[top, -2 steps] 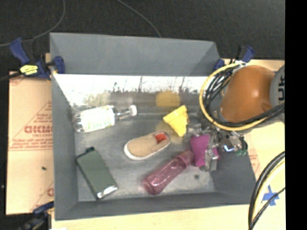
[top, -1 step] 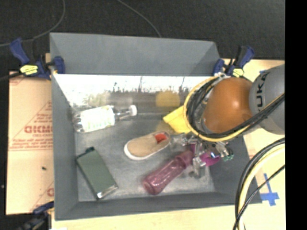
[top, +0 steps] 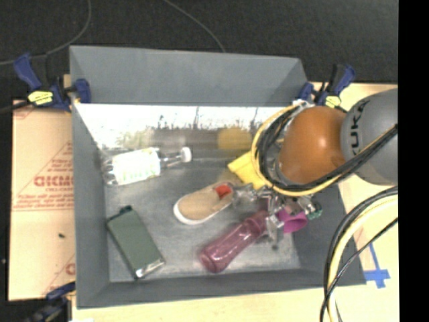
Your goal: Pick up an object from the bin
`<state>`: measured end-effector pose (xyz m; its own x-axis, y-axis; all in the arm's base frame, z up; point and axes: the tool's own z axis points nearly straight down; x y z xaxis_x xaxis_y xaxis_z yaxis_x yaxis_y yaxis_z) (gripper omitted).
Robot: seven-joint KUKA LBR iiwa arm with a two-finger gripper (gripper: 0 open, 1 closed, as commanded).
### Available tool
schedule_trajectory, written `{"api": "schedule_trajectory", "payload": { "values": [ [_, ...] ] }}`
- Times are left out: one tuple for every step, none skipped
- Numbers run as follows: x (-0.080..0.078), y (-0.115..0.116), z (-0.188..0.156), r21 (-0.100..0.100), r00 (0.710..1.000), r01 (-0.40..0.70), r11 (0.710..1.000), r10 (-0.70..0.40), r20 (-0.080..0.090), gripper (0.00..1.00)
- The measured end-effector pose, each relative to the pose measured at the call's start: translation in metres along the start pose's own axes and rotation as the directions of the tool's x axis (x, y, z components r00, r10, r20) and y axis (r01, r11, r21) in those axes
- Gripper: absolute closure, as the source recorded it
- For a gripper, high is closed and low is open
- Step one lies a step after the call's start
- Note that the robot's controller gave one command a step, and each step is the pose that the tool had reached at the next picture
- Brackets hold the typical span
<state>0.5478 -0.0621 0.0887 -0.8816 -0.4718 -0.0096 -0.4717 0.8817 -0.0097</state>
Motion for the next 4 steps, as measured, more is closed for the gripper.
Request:
{"api": "schedule_trajectory", "payload": {
  "values": [
    [0.015, 0.003, 0.008, 0.0, 0.971, -0.24, 0.971, 0.24, -0.004, 0.0],
    [0.013, 0.017, 0.013, 0.0, 0.997, 0.072, 0.997, -0.072, -0.001, 0.0],
    [0.004, 0.054, 0.016, 0.0, 0.955, -0.297, 0.955, 0.297, -0.004, 1.0],
    [0.004, 0.054, 0.016, 0.001, 0.955, -0.296, 0.955, 0.296, -0.004, 1.0]
  ]
}}
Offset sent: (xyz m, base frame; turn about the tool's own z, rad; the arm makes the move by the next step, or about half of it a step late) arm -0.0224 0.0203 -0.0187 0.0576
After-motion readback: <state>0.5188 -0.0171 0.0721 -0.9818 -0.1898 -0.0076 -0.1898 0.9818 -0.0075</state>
